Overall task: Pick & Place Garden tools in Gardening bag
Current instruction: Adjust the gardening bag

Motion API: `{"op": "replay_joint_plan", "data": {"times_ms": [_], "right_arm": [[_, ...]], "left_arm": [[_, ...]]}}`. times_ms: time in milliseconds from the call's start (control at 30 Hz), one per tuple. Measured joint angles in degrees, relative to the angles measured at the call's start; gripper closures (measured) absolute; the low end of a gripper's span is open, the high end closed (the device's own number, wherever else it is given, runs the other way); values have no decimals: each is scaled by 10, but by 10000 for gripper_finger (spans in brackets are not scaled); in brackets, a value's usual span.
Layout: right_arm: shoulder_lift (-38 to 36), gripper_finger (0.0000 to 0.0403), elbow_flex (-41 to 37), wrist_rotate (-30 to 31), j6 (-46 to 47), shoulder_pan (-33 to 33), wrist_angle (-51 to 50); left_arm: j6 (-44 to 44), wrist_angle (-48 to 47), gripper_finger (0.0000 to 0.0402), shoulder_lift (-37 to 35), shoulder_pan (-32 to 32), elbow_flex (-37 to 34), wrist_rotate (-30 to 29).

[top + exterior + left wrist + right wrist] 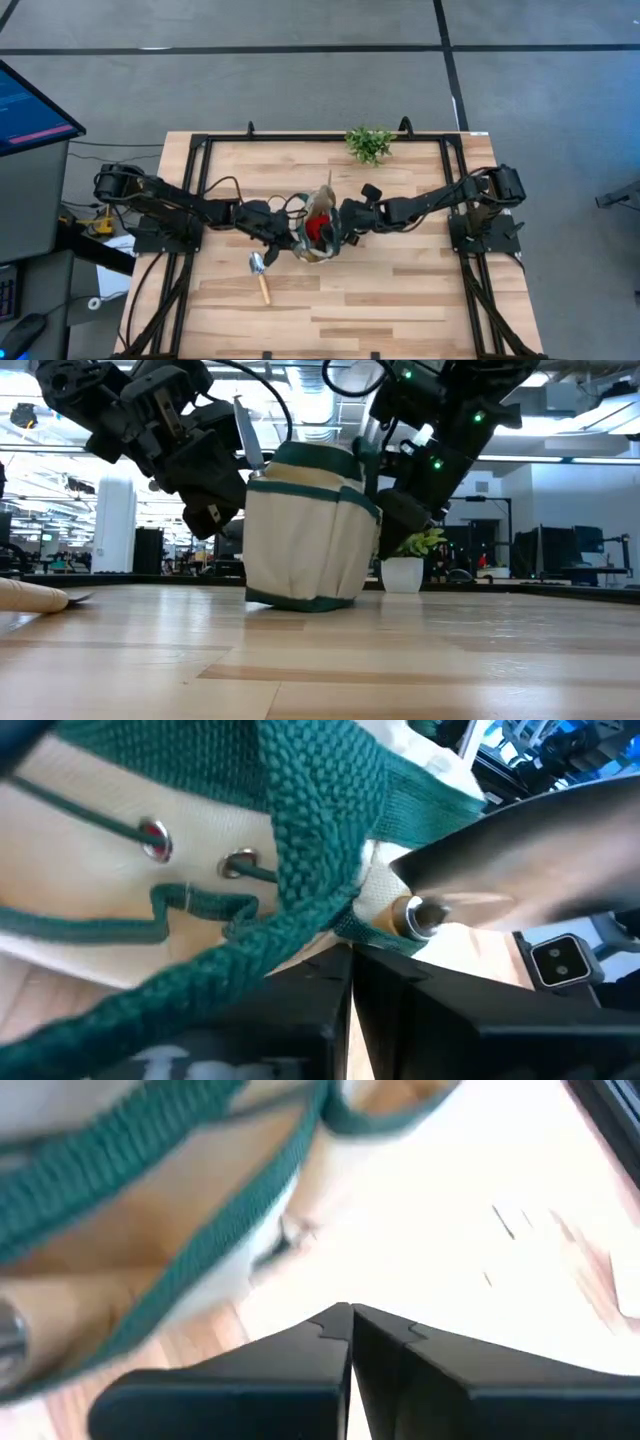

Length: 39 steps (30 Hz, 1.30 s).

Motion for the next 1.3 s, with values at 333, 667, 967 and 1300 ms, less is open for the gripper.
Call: {"op": "replay_joint_plan", "data": {"times_ms": [333, 667, 967, 1300], "right_arm": [[-79, 403, 0, -1, 10, 24, -86], [-168, 403, 0, -62, 63, 89, -117], [-125, 403, 0, -130, 54, 134, 16], [-48, 403, 0, -182, 96, 144, 93]], "left_arm": [[8, -6, 400, 0, 33, -2, -5], [7, -90, 400, -55, 39, -2, -8], [40, -249, 400, -162, 55, -4, -176], [92, -218, 401, -133, 140, -10, -169]]}}
